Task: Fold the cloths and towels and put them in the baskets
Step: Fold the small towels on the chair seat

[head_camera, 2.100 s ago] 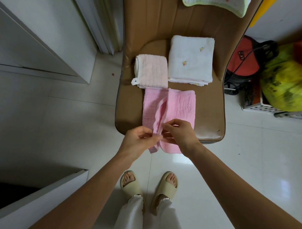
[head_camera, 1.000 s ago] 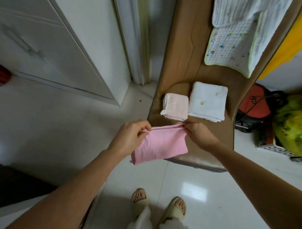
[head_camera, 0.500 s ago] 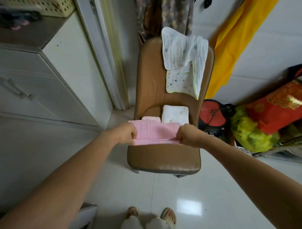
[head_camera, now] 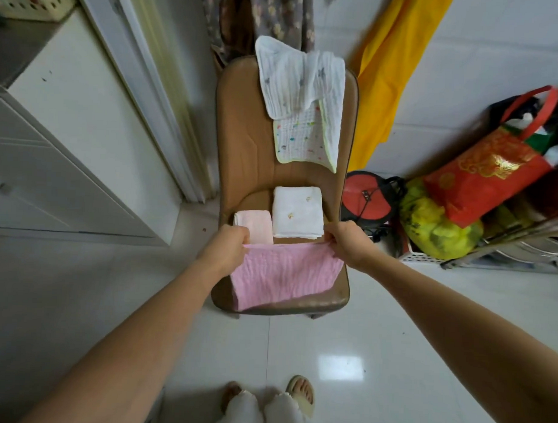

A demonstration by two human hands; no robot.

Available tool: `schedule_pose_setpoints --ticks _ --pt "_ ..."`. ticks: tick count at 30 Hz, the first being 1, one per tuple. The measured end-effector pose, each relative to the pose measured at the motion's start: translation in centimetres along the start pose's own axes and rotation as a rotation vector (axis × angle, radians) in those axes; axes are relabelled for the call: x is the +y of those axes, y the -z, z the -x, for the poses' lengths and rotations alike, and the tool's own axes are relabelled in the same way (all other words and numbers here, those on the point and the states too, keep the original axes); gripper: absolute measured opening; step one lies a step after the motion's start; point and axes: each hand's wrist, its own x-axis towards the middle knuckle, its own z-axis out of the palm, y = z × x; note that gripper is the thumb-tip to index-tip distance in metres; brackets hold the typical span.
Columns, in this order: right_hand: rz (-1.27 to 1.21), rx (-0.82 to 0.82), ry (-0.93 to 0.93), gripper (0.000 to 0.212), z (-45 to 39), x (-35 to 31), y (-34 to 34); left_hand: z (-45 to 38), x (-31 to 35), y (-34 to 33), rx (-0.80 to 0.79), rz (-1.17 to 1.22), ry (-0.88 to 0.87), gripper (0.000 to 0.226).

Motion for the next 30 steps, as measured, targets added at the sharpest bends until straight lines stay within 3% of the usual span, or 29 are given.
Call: schedule_pose_setpoints --ticks 4,9,13,17,22,25,27,30 --pt "-0.078 0.145 -0.005 0.027 -0.7 2.0 -0.4 -1.2 0.4 -0.9 0.138 -0.035 -0.103 0.009" --pt "-0.057 0.158 -0.042 0.024 0.1 4.7 -4.6 -2.3 0.2 -4.9 0.073 0.007 -0.147 0.008" --pt "-0.066 0.076 -0.094 0.023 0.5 7.0 -10.9 -3.1 -0.8 -11.4 -0.013 0.001 -0.079 0.008" --pt "0.004 -0.147 -0.148 0.008 1.2 8.8 -16.8 -2.9 -2.5 -17.8 -0.279 -0.006 0.007 0.006" --pt "0.004 -0.306 -0.132 0.006 1.3 9.9 -20.2 -2.8 -3.6 -21.6 -0.452 0.015 0.058 0.003" --pt "-0.060 -0.358 -0.123 0.007 0.6 10.3 -20.6 -3.2 -4.3 -22.2 -0.535 0.067 0.056 0.027" --pt "-0.115 -0.373 -0.113 0.009 0.0 10.8 -20.7 -3.8 -4.9 -22.3 -0.527 0.105 0.075 0.034" --pt "-0.181 -0.281 -0.152 0.015 -1.7 11.5 -20.6 -5.3 -5.4 -22.2 -0.368 0.216 0.136 0.027"
